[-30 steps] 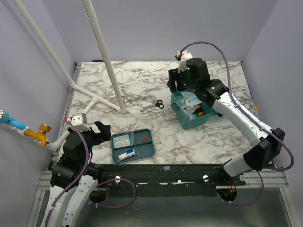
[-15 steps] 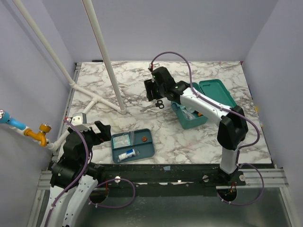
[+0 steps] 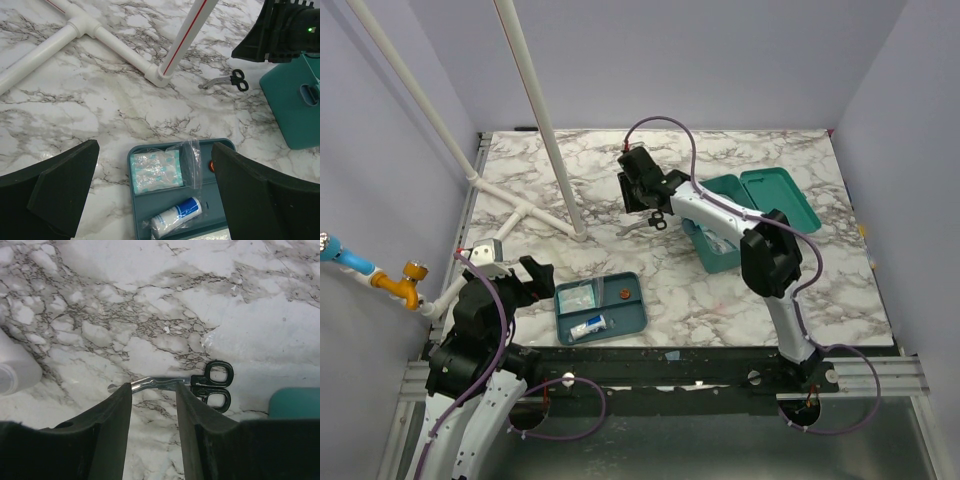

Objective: Organize the medicine kit

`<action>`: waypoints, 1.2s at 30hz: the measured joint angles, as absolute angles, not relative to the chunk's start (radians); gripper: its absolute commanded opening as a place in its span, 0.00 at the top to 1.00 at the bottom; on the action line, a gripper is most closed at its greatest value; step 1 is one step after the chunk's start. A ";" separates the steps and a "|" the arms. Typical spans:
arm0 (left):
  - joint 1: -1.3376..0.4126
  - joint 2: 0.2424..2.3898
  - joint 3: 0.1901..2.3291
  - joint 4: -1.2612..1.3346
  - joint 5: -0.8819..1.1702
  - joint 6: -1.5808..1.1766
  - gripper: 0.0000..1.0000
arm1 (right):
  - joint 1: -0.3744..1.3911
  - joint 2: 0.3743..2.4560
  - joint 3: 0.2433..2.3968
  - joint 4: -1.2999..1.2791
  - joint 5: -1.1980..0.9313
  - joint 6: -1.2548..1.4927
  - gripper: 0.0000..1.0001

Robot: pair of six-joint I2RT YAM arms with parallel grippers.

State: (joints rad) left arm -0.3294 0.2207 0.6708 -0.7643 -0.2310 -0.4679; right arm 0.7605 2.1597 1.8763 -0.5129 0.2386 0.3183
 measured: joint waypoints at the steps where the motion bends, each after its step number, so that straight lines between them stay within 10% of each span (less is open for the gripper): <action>1: -0.329 0.220 0.671 -0.764 -0.231 -0.468 0.01 | 0.760 2.178 1.887 -0.517 0.244 0.322 0.60; 11: -0.329 0.207 0.671 -0.764 -0.231 -0.468 0.02 | 0.760 2.305 1.972 -0.535 0.303 0.334 0.99; 36: -0.329 0.205 0.670 -0.764 -0.231 -0.468 0.01 | 0.731 2.365 1.927 -0.535 0.356 0.324 0.99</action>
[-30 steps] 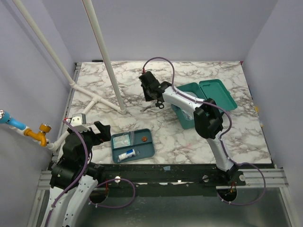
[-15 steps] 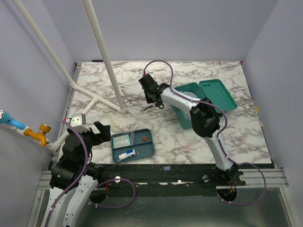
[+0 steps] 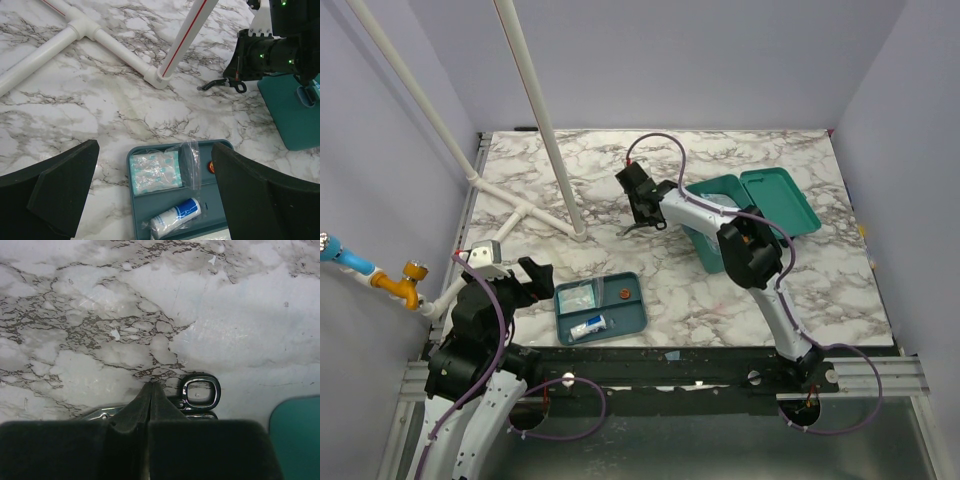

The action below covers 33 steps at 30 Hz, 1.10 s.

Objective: Organize the medicine kit

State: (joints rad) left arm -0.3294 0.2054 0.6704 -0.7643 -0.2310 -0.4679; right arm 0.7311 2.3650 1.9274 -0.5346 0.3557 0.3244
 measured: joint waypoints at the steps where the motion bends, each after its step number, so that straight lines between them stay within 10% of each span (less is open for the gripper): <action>1: -0.329 0.205 0.670 -0.764 -0.231 -0.468 0.01 | 0.731 2.362 1.921 -0.528 0.357 0.322 0.99; 33: -0.329 0.206 0.664 -0.763 -0.228 -0.467 0.01 | 0.824 1.870 1.179 -0.387 0.299 0.431 0.99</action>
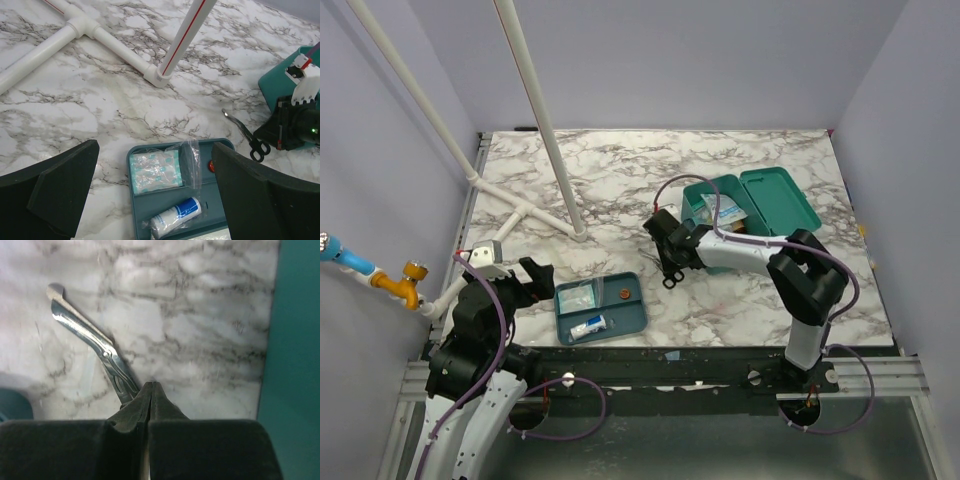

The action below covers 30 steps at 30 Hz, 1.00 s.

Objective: Organize the medicine kit

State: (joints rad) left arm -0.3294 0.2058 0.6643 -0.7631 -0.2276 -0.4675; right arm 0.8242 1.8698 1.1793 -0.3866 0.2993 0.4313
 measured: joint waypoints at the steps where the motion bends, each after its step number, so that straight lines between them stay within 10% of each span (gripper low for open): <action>1: -0.329 0.206 0.664 -0.763 -0.228 -0.467 0.02 | 0.833 1.854 1.159 -0.385 0.300 0.441 0.99; 18: -0.329 0.210 0.664 -0.764 -0.228 -0.467 0.01 | 0.957 1.542 0.806 -0.360 0.301 0.613 0.98; 30: -0.329 0.215 0.664 -0.764 -0.228 -0.467 0.02 | 0.963 1.435 0.946 -0.417 0.353 0.609 0.54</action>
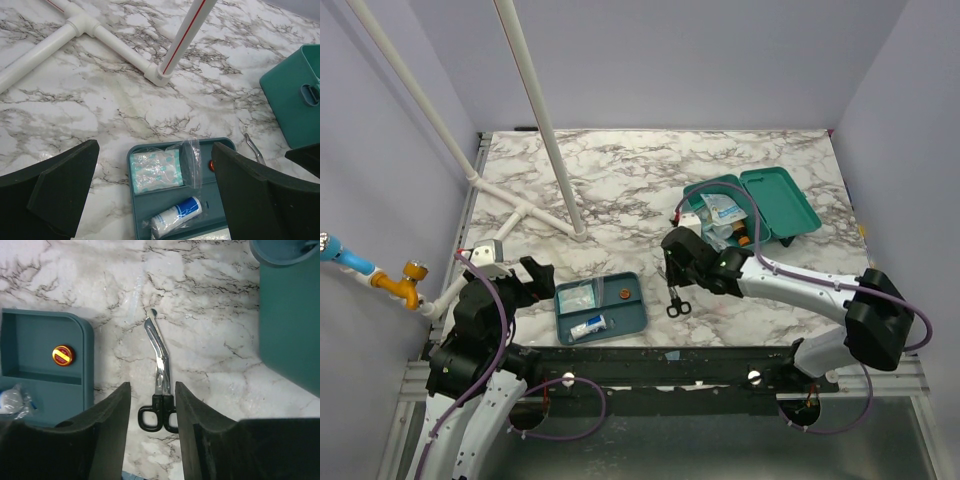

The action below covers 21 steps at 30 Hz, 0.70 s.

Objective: Organize the medicine kit

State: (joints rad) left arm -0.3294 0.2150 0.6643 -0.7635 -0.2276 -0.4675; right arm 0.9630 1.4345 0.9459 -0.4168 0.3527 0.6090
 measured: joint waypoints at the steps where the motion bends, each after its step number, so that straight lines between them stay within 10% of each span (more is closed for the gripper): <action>1: -0.329 0.215 0.664 -0.764 -0.228 -0.468 0.02 | 0.963 1.443 0.947 -0.413 0.353 0.608 0.53; 21: -0.329 0.216 0.664 -0.764 -0.228 -0.468 0.02 | 0.969 1.660 0.947 -0.368 0.355 0.603 0.53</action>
